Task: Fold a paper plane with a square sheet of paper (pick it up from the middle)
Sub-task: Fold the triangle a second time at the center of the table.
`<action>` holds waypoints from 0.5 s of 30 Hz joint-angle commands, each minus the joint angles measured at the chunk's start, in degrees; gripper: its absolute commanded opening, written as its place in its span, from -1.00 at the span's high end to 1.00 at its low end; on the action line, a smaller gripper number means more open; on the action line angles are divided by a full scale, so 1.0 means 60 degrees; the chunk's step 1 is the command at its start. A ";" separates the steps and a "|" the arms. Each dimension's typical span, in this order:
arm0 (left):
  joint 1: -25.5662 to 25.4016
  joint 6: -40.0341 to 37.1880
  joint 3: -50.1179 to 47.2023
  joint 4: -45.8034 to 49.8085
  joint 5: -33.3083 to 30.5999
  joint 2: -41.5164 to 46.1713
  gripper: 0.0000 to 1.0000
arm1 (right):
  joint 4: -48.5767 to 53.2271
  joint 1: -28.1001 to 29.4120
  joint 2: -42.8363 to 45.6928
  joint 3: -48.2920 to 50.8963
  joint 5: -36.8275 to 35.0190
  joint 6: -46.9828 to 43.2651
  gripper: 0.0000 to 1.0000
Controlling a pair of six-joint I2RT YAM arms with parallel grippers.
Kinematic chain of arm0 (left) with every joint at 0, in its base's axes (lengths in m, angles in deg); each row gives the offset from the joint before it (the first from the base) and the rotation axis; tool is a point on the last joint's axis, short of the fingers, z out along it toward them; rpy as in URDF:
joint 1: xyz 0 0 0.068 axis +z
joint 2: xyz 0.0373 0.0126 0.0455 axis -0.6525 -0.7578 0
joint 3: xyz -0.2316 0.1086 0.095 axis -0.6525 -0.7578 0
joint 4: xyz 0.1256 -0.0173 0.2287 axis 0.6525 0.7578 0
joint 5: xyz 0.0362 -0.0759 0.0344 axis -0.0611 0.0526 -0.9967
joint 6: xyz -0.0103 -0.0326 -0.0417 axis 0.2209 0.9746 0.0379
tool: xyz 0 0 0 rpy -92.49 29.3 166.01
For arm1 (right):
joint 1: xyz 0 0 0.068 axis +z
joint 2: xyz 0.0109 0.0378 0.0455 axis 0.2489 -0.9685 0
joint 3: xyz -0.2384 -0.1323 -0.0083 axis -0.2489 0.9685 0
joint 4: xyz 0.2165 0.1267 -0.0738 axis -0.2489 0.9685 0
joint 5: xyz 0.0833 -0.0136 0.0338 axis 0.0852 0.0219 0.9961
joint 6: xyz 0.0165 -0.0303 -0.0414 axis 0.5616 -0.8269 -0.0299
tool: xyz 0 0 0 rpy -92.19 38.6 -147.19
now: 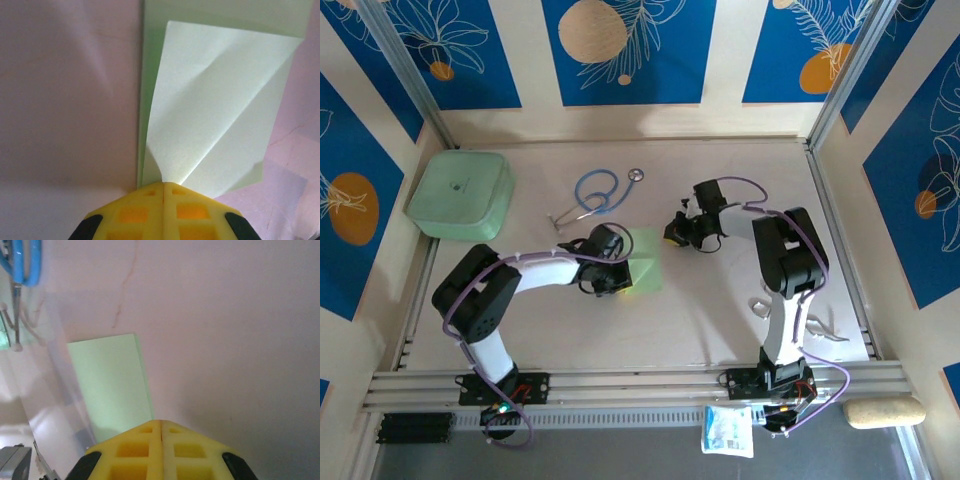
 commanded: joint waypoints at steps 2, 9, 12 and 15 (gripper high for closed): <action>-0.0030 -0.0613 0.1062 0.0818 -0.0431 0.0543 0.72 | 0.0378 0.0043 0.1393 0.0415 -0.0032 0.0183 0.81; 0.0253 -0.0822 0.1622 0.0368 -0.0515 -0.0081 0.65 | 0.0510 0.0346 0.2362 0.1525 0.0019 0.1169 0.39; 0.0290 -0.0890 0.1962 0.0410 -0.0586 -0.0495 0.66 | 0.0512 0.0565 0.2439 0.1770 -0.0103 0.1552 0.26; 0.0285 -0.0934 0.2243 0.0590 -0.0776 -0.0894 0.70 | 0.0425 0.0738 0.2297 0.1891 -0.0140 0.1849 0.21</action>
